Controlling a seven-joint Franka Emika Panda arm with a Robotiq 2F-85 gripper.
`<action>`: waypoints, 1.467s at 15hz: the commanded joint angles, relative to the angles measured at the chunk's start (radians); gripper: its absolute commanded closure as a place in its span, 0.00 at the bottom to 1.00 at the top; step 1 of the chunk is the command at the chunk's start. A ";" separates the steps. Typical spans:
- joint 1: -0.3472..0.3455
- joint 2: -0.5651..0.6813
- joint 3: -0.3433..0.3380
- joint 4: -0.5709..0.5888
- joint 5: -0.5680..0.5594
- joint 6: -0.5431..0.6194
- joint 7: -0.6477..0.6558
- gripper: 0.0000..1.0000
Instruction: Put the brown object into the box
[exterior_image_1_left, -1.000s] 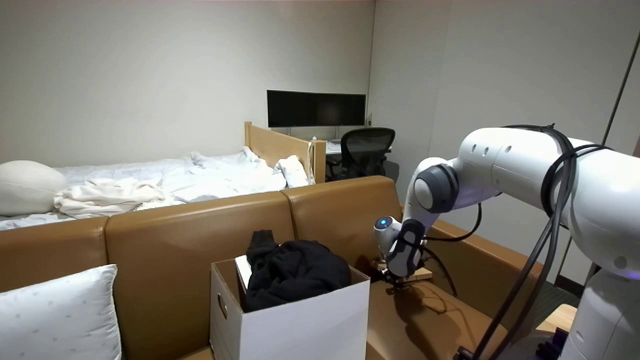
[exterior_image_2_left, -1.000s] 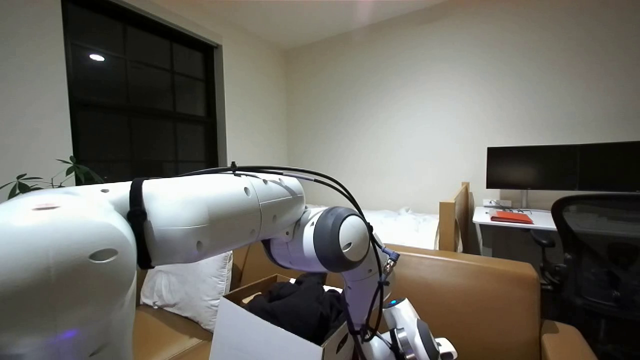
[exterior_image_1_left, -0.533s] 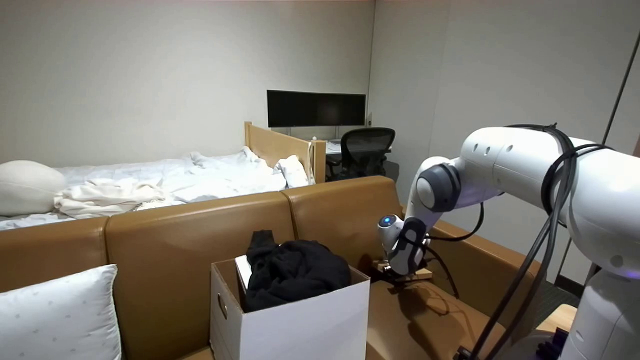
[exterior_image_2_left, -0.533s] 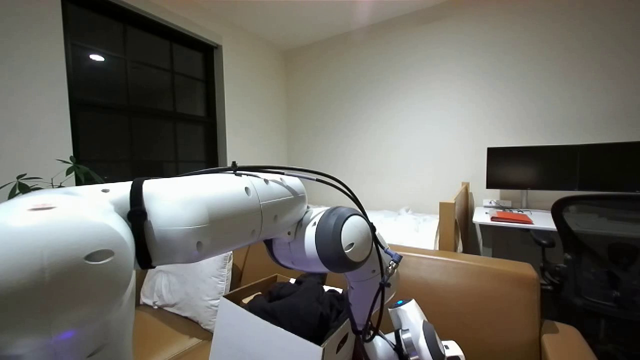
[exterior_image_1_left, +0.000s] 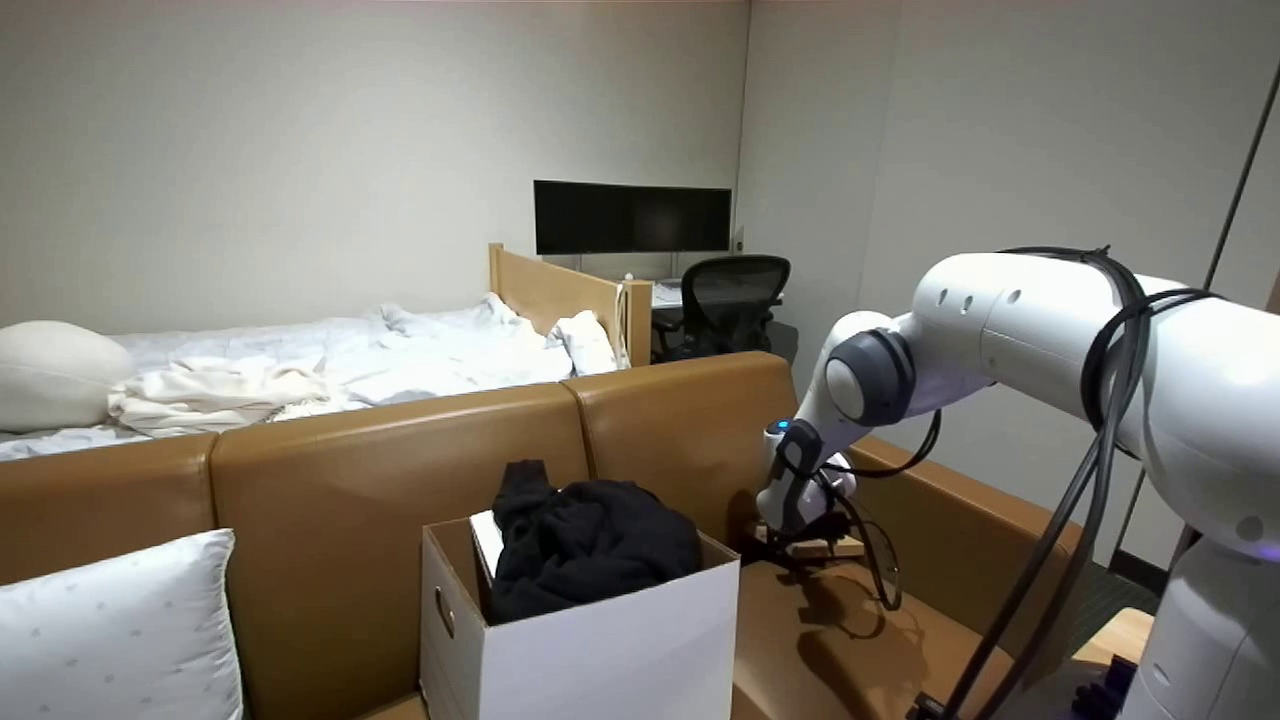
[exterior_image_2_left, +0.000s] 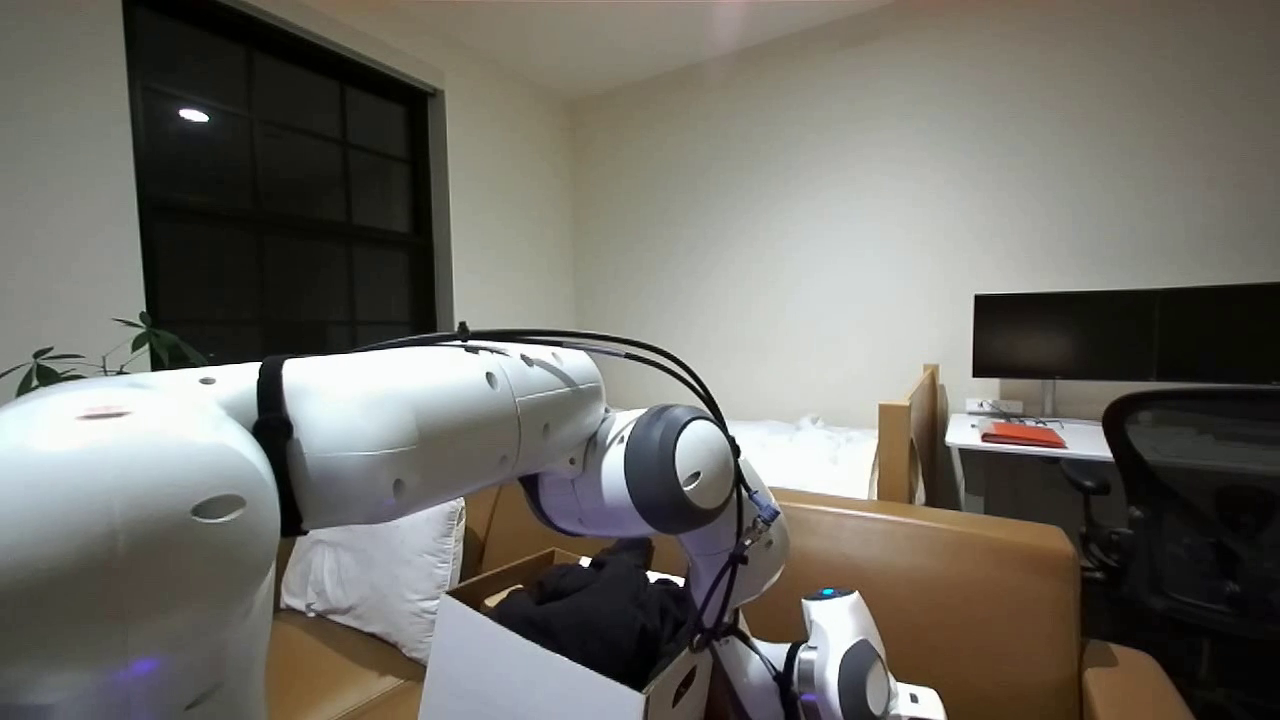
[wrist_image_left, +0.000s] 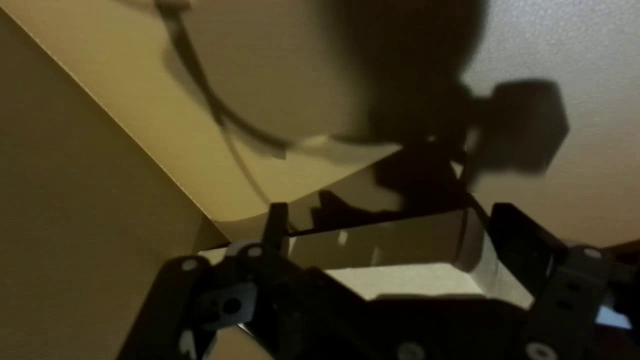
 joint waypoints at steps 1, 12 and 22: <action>-0.031 -0.018 -0.061 0.082 0.050 0.004 0.032 0.00; -0.040 -0.046 -0.110 0.338 0.174 -0.643 0.045 0.00; -0.212 -0.011 -0.101 0.595 0.080 -0.904 0.027 0.00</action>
